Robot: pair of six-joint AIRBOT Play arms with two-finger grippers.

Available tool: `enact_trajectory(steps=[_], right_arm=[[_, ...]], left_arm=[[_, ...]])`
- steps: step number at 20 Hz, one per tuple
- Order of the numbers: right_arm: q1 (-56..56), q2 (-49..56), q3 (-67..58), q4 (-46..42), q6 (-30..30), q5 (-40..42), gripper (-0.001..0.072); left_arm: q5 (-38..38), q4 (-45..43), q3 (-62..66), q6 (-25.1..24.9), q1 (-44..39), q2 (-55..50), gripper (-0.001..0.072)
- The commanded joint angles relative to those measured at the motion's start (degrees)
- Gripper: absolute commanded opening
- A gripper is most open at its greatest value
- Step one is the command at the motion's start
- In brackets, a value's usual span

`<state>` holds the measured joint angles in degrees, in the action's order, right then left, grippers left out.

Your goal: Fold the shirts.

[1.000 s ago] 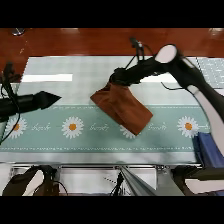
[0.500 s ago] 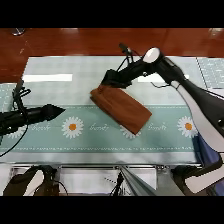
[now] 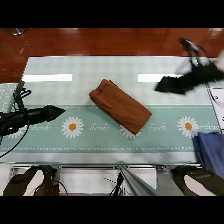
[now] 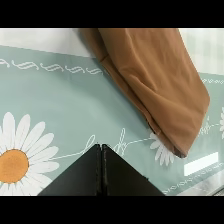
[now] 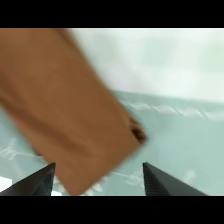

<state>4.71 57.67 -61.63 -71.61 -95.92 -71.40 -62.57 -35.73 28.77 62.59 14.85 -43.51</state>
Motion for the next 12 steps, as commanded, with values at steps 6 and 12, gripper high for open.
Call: enact_trajectory(steps=[6,12], right_arm=[[-3.08,-32.04,52.22,22.93,-12.35,26.99,0.0631],[-3.1,-14.45,52.09,41.81,6.82,30.51,0.0628]], left_arm=[[0.46,0.15,-0.04,0.07,0.07,0.04,0.0024],[0.44,0.24,-0.04,0.07,0.07,0.04,0.0024]])
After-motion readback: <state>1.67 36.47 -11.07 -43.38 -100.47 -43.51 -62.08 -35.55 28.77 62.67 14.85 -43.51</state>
